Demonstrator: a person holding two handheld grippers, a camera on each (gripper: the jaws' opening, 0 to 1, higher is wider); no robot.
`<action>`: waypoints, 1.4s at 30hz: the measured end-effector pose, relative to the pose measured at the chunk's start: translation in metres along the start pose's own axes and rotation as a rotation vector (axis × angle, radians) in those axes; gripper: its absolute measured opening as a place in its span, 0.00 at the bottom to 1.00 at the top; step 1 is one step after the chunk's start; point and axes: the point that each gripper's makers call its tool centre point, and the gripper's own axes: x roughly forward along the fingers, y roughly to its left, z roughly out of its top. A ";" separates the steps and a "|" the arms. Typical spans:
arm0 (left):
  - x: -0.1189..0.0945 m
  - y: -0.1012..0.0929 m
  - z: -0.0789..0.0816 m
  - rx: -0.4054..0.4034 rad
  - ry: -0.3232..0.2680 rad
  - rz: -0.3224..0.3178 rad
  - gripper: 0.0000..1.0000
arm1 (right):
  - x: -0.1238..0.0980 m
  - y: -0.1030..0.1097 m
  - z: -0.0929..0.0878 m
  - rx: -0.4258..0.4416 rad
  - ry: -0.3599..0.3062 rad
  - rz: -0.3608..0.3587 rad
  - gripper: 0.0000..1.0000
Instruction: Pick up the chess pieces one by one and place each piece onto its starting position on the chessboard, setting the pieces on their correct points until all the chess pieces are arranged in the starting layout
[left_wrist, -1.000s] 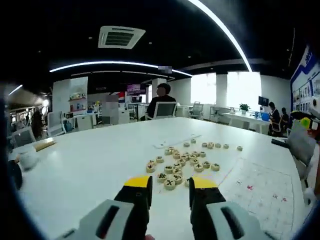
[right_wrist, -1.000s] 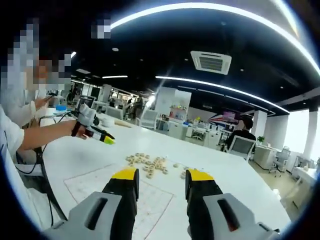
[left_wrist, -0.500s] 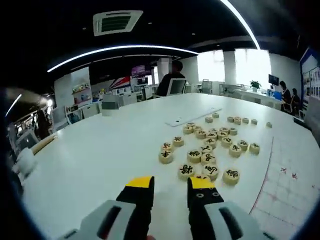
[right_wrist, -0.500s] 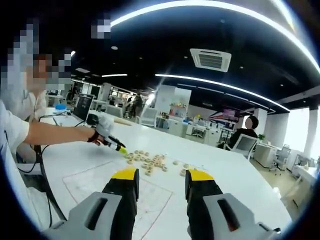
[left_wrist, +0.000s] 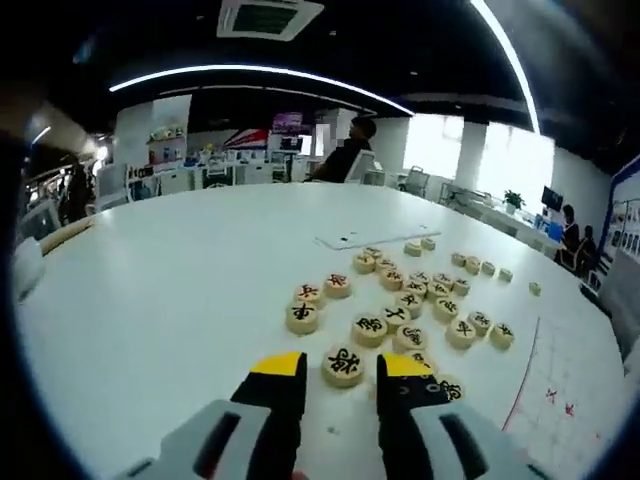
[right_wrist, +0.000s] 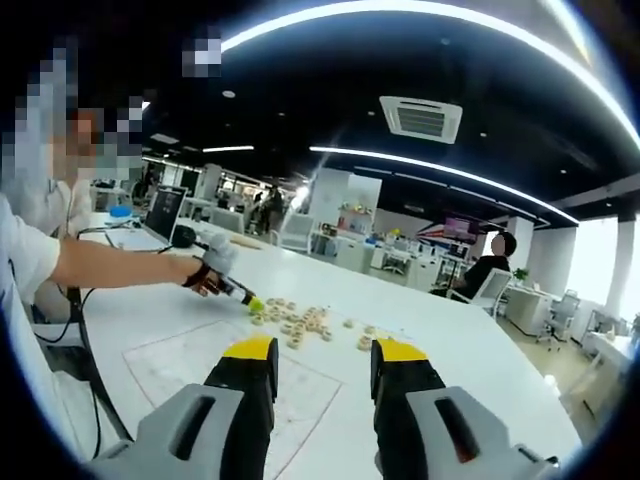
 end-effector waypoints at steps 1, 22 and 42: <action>0.001 0.000 0.000 -0.020 0.012 0.007 0.29 | 0.000 0.000 0.000 0.000 0.001 -0.001 0.38; -0.069 -0.025 0.011 0.070 -0.037 -0.001 0.20 | -0.003 0.002 0.000 -0.013 0.001 0.001 0.39; -0.176 -0.107 -0.090 0.263 0.018 -0.250 0.20 | -0.009 0.006 0.003 -0.029 0.008 0.017 0.44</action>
